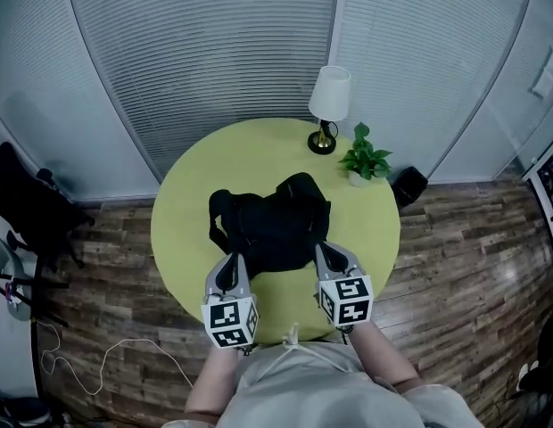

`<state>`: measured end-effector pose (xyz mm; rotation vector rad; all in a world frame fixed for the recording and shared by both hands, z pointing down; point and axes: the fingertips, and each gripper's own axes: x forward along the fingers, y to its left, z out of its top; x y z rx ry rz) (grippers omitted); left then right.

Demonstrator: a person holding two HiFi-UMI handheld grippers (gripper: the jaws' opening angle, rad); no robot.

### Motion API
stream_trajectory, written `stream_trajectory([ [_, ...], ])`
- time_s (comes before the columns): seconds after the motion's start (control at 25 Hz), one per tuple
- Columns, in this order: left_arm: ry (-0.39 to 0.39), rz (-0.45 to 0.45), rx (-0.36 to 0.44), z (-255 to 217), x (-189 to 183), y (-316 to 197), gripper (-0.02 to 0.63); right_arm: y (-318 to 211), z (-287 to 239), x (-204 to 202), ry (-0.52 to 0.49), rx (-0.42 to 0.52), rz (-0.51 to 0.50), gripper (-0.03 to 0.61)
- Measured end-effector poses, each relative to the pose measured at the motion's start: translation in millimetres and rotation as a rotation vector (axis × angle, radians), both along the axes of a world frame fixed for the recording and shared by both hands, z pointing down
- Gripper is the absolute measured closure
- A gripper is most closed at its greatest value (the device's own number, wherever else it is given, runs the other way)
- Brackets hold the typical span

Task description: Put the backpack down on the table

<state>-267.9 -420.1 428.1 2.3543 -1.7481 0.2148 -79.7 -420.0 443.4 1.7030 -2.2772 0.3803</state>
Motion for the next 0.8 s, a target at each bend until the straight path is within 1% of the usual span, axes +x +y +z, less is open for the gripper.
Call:
stream_trajectory([
  [0.12, 0.010, 0.004, -0.012, 1, 3, -2, 0.607, 0, 0, 3, -0.002, 0.001, 0.001, 0.581],
  [0.24, 0.005, 0.010, -0.016, 2, 6, 0, 0.607, 1, 2, 6, 0.037, 0.012, 0.006, 0.581],
  [0.36, 0.009, 0.028, -0.022, 3, 12, 1, 0.607, 1, 2, 8, 0.039, 0.018, 0.004, 0.581],
  [0.52, 0.016, 0.041, -0.021, 2, 15, 0, 0.607, -1, 0, 3, 0.070, 0.040, -0.020, 0.581],
  [0.8, 0.022, 0.066, -0.016, -2, 22, -2, 0.607, -3, -3, -8, 0.092, 0.057, -0.066, 0.581],
])
